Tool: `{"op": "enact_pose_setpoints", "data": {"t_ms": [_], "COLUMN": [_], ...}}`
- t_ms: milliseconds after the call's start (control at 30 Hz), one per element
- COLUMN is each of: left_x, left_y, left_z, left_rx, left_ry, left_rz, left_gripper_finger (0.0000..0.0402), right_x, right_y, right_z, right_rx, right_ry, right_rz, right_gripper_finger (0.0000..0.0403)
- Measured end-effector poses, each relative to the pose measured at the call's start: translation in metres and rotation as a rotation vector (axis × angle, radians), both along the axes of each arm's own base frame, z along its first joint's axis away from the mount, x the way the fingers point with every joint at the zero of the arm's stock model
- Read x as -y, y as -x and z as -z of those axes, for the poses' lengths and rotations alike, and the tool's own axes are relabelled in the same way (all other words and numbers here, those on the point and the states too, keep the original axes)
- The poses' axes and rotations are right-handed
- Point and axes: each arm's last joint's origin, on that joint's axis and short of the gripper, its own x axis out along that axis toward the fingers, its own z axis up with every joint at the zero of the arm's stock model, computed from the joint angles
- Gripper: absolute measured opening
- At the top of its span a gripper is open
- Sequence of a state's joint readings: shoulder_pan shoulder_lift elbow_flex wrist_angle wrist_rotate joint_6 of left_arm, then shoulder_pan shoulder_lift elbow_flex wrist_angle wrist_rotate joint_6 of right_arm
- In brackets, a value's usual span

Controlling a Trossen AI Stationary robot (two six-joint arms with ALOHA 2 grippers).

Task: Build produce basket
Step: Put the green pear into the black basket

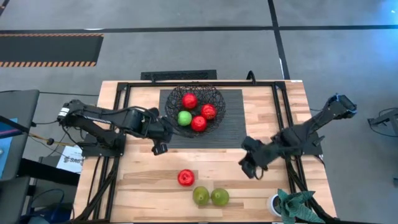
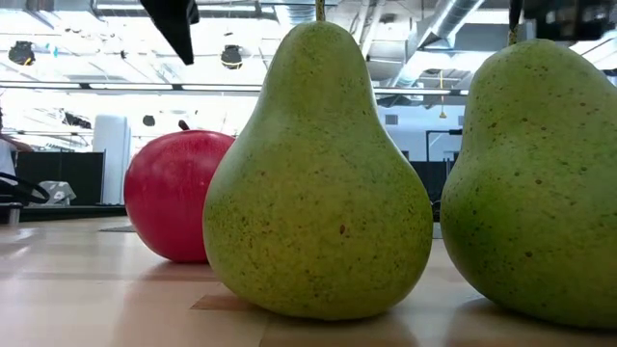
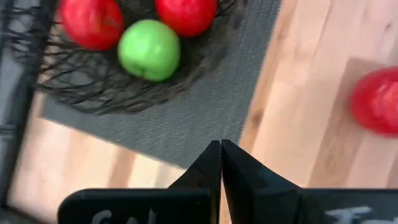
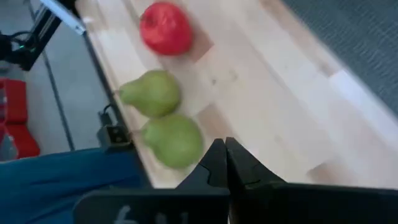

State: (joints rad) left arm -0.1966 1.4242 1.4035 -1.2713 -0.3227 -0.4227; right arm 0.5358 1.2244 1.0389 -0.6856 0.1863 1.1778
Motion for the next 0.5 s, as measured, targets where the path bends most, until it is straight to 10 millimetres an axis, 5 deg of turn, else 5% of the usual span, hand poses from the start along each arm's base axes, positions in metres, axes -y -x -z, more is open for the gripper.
{"op": "enact_pose_setpoints", "data": {"t_ms": [233, 500], "left_x": [0.007, 0.007], "left_y": [-0.006, -0.01], "left_z": [0.009, 0.007], "left_rx": [0.065, 0.118], "left_ry": [0.034, 0.036], "left_rz": [-0.016, -0.032], "left_gripper_finger": [0.0, 0.0], "right_x": [-0.025, -0.017], "right_y": [-0.001, -0.028], "right_z": [0.009, 0.022], "right_rx": [0.001, -0.03], "right_ry": [-0.002, -0.083], "right_rz": [-0.056, -0.049], "right_gripper_finger": [0.0001, 0.0027]}}
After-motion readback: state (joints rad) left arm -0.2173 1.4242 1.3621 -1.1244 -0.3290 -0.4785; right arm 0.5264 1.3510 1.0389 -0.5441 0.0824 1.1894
